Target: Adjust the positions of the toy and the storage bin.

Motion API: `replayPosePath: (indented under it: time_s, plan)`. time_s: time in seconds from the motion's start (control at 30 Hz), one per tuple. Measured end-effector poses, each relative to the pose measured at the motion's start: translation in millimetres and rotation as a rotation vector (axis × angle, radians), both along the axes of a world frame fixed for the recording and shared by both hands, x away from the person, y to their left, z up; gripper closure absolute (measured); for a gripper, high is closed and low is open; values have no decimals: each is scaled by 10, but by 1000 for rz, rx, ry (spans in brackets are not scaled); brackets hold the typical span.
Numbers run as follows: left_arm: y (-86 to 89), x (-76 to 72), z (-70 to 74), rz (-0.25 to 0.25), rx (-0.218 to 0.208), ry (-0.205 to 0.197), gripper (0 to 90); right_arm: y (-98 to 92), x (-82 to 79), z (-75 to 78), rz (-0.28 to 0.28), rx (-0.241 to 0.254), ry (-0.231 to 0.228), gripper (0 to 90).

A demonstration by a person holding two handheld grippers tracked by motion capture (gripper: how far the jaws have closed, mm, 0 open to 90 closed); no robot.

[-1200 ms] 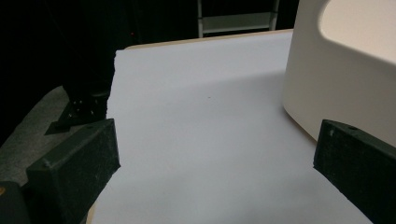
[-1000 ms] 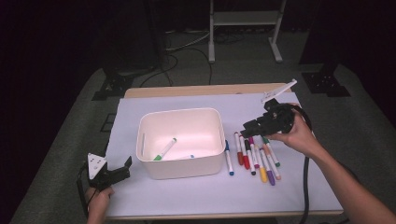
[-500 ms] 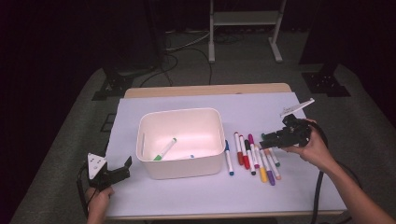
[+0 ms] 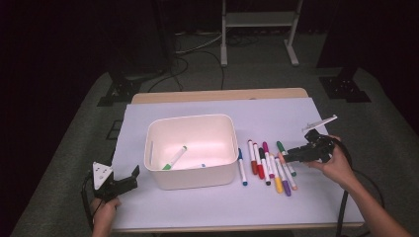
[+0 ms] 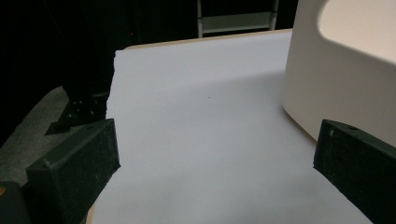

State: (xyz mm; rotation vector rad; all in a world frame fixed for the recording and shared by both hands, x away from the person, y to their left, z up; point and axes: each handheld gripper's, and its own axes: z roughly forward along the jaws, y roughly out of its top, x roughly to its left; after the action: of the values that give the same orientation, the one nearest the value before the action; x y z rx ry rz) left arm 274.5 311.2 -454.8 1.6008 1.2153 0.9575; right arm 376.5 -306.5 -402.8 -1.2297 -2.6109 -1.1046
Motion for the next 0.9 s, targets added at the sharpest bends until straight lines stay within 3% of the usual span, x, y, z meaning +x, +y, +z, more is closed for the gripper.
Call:
replayPosePath:
  time_s: [0.3,0.73,0.9]
  plan:
    - [2,1,0,-1,-3,0,0,-3,62,-202,-60,-50,2,584]
    - [1,0,0,-1,0,0,0,-50,136,-320,-121,-65,13,612]
    - [-1,-1,-1,-1,0,-2,0,-90,110,-339,-156,-132,-11,633]
